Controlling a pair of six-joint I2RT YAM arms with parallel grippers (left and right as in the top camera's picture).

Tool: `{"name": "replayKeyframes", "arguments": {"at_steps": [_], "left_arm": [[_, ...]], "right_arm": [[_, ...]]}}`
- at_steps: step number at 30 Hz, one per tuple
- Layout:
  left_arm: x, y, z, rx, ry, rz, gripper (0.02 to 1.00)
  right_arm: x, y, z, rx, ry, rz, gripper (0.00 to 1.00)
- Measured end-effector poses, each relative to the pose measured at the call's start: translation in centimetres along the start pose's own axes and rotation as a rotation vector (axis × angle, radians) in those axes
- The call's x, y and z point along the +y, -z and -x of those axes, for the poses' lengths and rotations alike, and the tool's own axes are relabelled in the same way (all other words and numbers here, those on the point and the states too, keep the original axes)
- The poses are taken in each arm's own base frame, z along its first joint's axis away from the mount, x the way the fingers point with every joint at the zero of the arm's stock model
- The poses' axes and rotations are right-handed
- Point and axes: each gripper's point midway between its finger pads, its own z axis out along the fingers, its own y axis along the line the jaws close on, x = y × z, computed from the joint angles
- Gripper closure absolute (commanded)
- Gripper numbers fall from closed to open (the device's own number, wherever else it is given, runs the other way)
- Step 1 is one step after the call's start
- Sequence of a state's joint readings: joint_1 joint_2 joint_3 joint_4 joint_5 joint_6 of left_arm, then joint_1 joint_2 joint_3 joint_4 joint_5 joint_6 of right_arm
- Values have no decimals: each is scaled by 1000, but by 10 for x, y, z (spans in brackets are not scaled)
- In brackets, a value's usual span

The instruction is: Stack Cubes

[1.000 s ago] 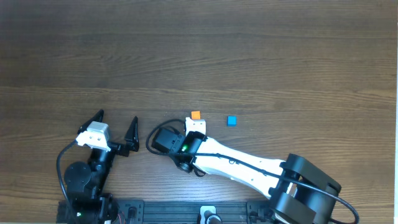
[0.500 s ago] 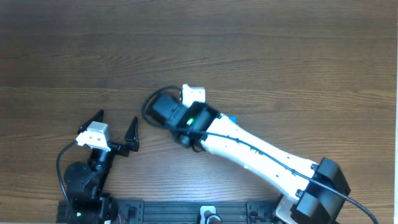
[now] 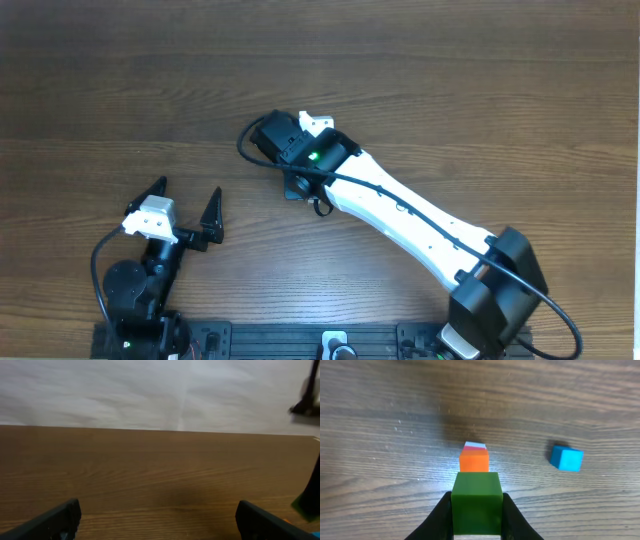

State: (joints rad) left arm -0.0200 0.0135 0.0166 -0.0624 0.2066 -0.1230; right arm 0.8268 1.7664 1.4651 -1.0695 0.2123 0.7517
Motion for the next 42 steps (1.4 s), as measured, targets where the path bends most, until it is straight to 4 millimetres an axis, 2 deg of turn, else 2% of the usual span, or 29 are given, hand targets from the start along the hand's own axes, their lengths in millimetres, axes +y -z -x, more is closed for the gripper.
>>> {"name": "replayKeyframes", "arguments": {"at_steps": [7, 33, 42], "left_arm": [[0, 0, 0, 0, 0, 0, 20], [0, 0, 0, 0, 0, 0, 18], [0, 0, 0, 0, 0, 0, 23]], "right_arm": [[0, -18, -6, 67, 15, -4, 989], [4, -21, 3, 49, 19, 26, 989], [4, -32, -1, 74, 24, 8, 989]]}}
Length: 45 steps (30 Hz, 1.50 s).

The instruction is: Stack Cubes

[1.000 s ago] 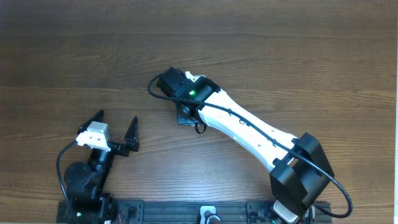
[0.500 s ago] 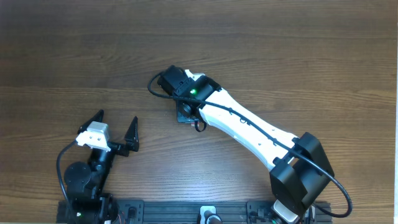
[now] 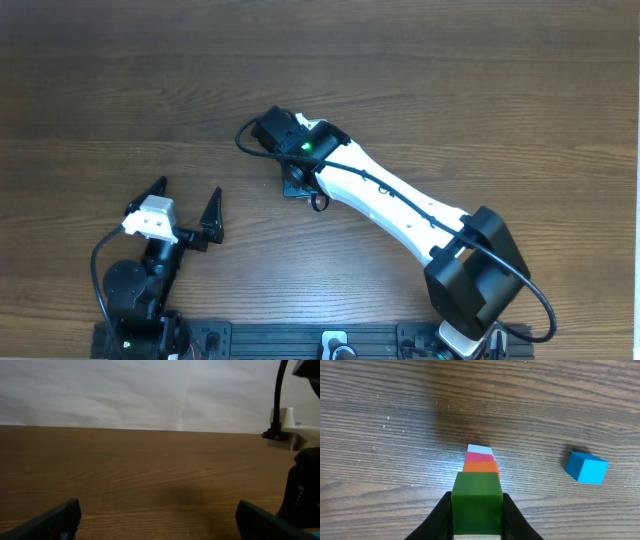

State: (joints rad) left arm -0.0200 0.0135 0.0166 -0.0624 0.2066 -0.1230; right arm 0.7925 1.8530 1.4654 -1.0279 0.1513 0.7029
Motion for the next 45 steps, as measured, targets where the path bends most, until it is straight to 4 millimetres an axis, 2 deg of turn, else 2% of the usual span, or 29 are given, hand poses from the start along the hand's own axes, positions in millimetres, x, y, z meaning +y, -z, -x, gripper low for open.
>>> {"name": "replayKeyframes", "arguments": {"at_steps": [9, 13, 41, 45], "left_arm": [[0, 0, 0, 0, 0, 0, 20], [0, 0, 0, 0, 0, 0, 20], [0, 0, 0, 0, 0, 0, 23], [0, 0, 0, 0, 0, 0, 20]], "right_arm": [[-1, -1, 0, 1, -2, -1, 989], [-1, -1, 0, 1, -2, -2, 895], [-1, -1, 0, 4, 0, -4, 700], [-1, -1, 0, 4, -2, -4, 634]]}}
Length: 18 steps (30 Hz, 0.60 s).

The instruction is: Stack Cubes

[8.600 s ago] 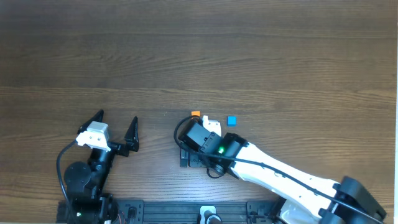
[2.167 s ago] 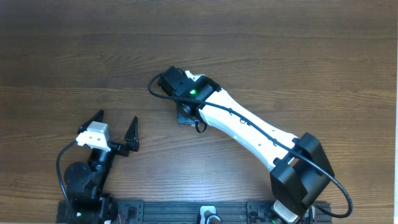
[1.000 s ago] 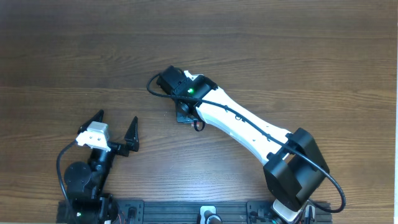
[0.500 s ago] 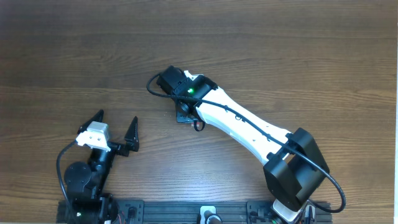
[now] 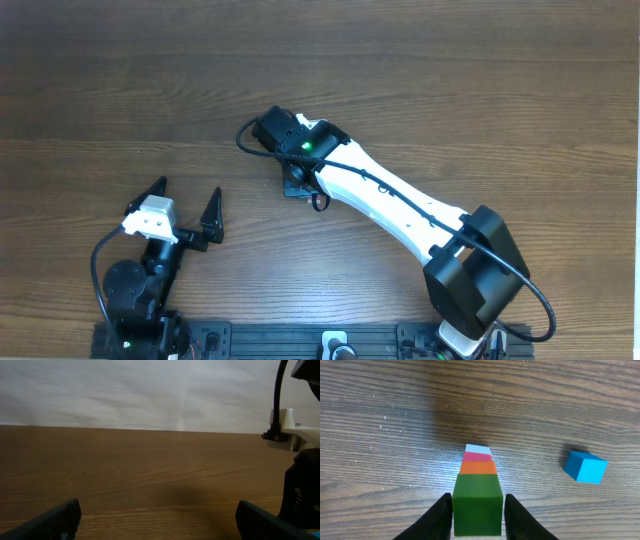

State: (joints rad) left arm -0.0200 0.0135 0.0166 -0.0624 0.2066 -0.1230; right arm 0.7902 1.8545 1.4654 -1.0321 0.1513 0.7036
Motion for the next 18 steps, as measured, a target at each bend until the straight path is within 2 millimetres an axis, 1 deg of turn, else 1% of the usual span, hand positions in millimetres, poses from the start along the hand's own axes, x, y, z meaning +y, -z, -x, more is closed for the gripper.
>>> {"name": "replayKeyframes", "arguments": {"at_steps": [2, 4, 6, 12, 14, 16, 18], "left_arm": [[0, 0, 0, 0, 0, 0, 18], [0, 0, 0, 0, 0, 0, 20], [0, 0, 0, 0, 0, 0, 20], [0, 0, 0, 0, 0, 0, 20], [0, 0, 0, 0, 0, 0, 23], [0, 0, 0, 0, 0, 0, 18], [0, 0, 0, 0, 0, 0, 18]], "right_arm": [[0, 0, 0, 0, 0, 0, 584], [0, 0, 0, -1, -1, 0, 498], [0, 0, 0, -1, 0, -1, 435], [-5, 0, 6, -10, -8, -5, 380], [-8, 3, 8, -11, -6, -6, 360], [-12, 12, 13, -25, -10, 2, 338], [-18, 28, 19, -50, -19, 18, 334]]}}
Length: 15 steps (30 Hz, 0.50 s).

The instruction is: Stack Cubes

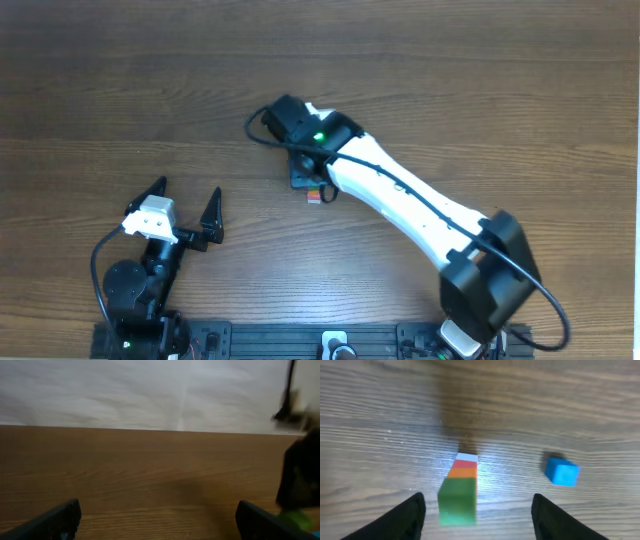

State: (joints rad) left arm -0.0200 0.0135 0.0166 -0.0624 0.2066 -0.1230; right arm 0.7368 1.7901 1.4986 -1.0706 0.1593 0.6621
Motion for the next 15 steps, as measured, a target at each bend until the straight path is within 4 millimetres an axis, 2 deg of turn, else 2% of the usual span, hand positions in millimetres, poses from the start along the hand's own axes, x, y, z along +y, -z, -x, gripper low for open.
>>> {"name": "replayKeyframes", "arguments": {"at_steps": [4, 8, 11, 15], "left_arm": [[0, 0, 0, 0, 0, 0, 20], [0, 0, 0, 0, 0, 0, 20], [0, 0, 0, 0, 0, 0, 18], [0, 0, 0, 0, 0, 0, 20]], "right_arm": [[-23, 43, 10, -64, -41, 35, 336], [-49, 70, 10, -95, -88, 36, 336], [-65, 61, 1, -70, -111, 10, 336], [-77, 20, -24, 7, -110, -36, 343]]}}
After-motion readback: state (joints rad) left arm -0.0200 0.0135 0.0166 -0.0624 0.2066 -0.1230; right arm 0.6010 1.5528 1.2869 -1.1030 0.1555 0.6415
